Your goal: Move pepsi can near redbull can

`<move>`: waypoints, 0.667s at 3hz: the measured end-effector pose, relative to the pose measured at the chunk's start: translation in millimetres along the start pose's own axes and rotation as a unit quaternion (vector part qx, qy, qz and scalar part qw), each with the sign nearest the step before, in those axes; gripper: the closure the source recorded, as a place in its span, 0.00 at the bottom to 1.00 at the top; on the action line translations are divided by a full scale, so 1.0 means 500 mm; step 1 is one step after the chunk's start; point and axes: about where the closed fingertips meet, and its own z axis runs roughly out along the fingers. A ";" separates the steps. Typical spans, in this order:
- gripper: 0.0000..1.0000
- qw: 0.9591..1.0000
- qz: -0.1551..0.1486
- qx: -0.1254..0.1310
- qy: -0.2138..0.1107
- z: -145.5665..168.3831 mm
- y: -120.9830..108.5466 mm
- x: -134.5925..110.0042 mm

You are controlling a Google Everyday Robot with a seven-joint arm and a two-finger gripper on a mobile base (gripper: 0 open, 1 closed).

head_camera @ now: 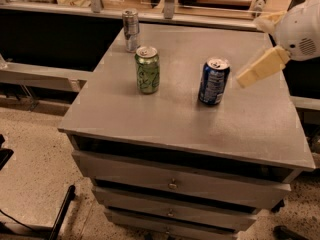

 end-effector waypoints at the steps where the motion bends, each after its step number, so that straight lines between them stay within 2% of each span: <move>1: 0.00 0.992 0.064 -0.025 -0.102 0.074 -0.018 -0.021; 2: 0.00 0.972 0.131 -0.056 -0.189 0.135 -0.010 -0.020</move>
Offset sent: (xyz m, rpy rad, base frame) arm 0.0507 0.0486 -0.0513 0.6575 0.0985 0.0225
